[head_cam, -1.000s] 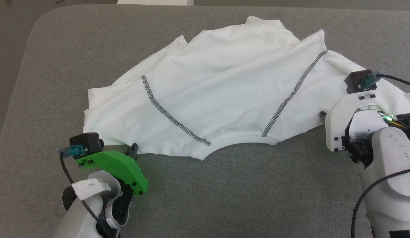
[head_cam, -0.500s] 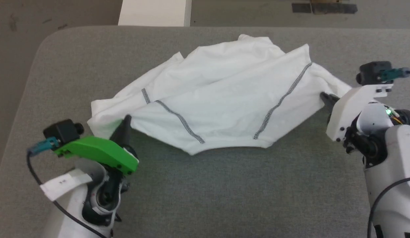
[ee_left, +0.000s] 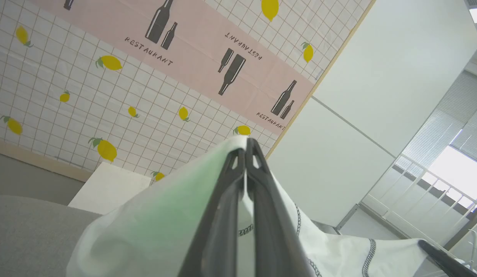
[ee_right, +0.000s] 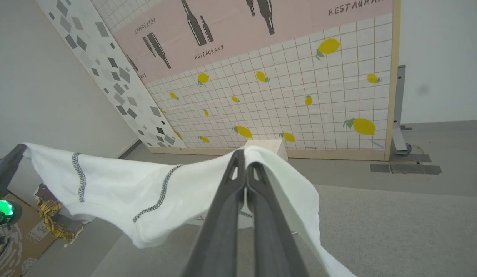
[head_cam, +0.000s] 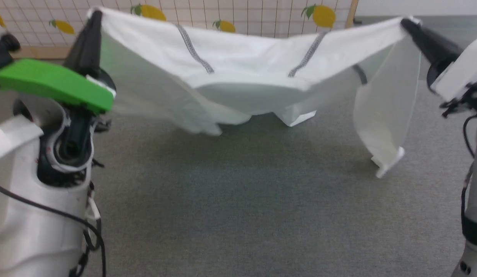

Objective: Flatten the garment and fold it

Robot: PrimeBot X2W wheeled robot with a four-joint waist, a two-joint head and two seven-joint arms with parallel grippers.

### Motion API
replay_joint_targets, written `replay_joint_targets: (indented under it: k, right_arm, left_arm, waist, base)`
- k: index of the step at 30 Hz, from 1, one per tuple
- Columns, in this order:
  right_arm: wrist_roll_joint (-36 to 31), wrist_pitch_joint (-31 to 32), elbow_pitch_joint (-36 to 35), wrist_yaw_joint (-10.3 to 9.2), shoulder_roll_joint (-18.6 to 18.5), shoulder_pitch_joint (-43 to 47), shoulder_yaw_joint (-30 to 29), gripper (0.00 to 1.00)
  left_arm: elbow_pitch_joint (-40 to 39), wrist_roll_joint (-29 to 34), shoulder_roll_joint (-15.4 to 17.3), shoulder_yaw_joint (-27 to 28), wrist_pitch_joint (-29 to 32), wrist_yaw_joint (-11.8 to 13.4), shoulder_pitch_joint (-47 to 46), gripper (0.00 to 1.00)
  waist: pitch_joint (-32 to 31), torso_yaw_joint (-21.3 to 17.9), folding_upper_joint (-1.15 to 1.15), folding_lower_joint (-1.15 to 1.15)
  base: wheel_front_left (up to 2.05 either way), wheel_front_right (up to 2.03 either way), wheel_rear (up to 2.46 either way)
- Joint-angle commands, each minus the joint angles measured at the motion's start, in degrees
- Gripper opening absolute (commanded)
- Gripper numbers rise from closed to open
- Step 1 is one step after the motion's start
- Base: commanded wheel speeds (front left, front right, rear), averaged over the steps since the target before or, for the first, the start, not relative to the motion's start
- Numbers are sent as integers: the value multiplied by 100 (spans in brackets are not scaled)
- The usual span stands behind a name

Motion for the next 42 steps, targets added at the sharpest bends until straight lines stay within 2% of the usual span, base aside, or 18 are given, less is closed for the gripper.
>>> replay_joint_targets:
  k: [1, 12, 23, 29, 35, 38, 42]
  right_arm:
    - [43, 72, -64, -8, -9, -208, -51, 0]
    - [-102, 442, 70, -8, 198, -1305, -383, 0]
    - [-453, 613, 658, -8, 347, -1940, -553, 0]
    - [-773, 597, 1057, -8, 411, -2575, -688, 0]
    - [-1274, 297, 1448, -8, 473, -3573, -793, 0]
    - [-1558, -65, 1761, -8, 501, -4148, -855, 0]
    - [-1870, -583, 2216, -8, 519, -4750, -930, 0]
  left_arm:
    - [-18, 90, 76, 11, 61, 23, -268, 0]
    - [759, 372, 436, -204, 554, 41, -1626, 0]
    - [1589, 412, 440, -348, 739, 8, -2238, 0]
    - [2022, 587, 525, -501, 955, 88, -2825, 0]
    - [2533, 1084, 738, -777, 1140, 197, -3854, 0]
    - [2792, 1339, 778, -893, 1071, 203, -4441, 0]
    - [3073, 1610, 725, -878, 555, 245, -5088, 0]
  waist:
    - [-294, -89, 0, 0]
    - [-452, -114, 0, 0]
    - [-123, -140, 0, 0]
    - [511, -206, 0, 0]
    - [1487, -338, 0, 0]
    - [1970, -401, 0, 0]
    - [2395, -430, 0, 0]
  base:
    - [0, 0, 0]
    - [0, 0, 0]
    - [0, 0, 0]
    - [0, 0, 0]
    - [0, 0, 0]
    - [0, 0, 0]
    - [0, 0, 0]
